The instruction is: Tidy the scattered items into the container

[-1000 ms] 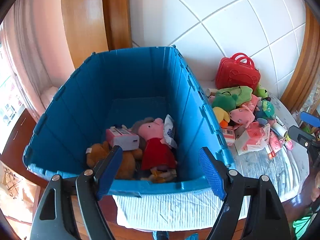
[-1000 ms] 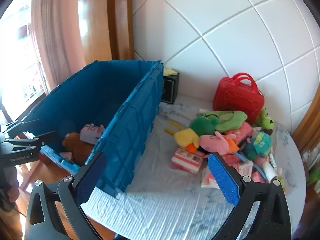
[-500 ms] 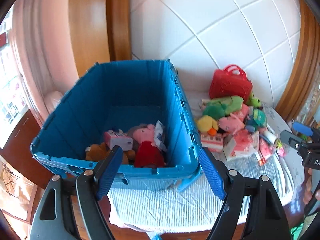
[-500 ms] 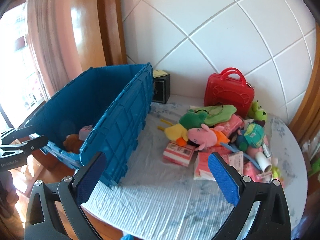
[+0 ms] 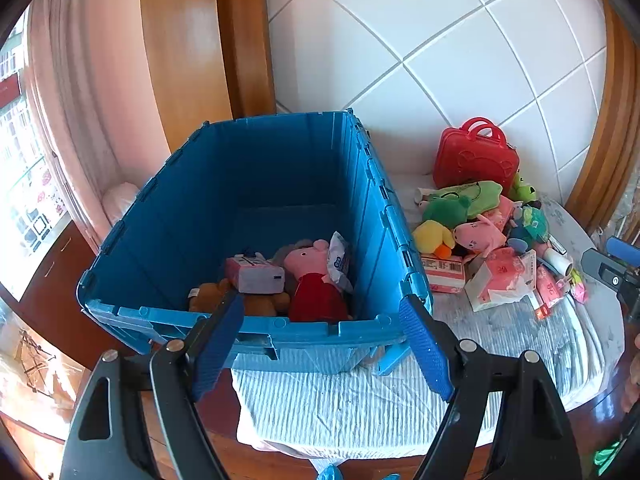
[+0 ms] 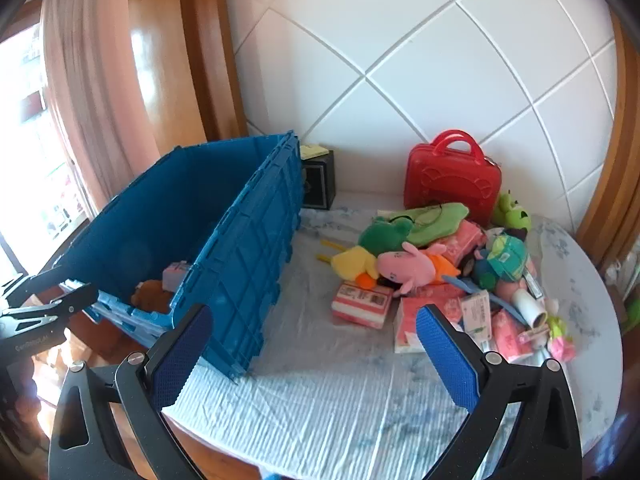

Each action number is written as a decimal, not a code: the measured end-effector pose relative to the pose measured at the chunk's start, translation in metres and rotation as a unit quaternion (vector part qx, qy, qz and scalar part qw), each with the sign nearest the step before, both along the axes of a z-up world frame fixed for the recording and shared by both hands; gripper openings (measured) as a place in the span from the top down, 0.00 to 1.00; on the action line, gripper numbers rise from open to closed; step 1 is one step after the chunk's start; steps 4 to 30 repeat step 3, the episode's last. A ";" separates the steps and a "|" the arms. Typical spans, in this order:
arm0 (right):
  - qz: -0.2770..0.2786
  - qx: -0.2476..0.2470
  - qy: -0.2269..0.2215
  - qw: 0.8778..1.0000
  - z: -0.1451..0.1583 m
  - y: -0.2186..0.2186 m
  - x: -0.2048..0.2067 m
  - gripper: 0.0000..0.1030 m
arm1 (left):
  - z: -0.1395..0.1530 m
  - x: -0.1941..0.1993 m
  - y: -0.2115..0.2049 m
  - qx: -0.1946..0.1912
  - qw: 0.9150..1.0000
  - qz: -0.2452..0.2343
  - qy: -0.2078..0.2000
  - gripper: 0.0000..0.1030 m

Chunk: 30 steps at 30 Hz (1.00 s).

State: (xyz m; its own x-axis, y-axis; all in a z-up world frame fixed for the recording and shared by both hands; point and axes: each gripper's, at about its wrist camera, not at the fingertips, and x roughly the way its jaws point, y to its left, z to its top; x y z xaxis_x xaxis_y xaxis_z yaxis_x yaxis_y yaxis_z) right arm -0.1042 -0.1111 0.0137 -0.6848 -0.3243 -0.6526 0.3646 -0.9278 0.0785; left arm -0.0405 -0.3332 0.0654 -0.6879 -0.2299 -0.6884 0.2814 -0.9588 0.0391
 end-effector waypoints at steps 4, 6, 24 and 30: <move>-0.005 0.001 0.000 1.000 -0.001 -0.001 0.005 0.00 | -0.002 0.002 -0.001 -0.004 1.000 -0.001 -0.001 0.22; -0.005 0.001 0.000 1.000 -0.001 -0.001 0.005 0.00 | -0.002 0.002 -0.001 -0.004 1.000 -0.001 -0.001 0.22; -0.005 0.001 0.000 1.000 -0.001 -0.001 0.005 0.00 | -0.002 0.002 -0.001 -0.004 1.000 -0.001 -0.001 0.22; -0.005 0.001 0.000 1.000 -0.001 -0.001 0.005 0.00 | -0.002 0.002 -0.001 -0.004 1.000 -0.001 -0.001 0.22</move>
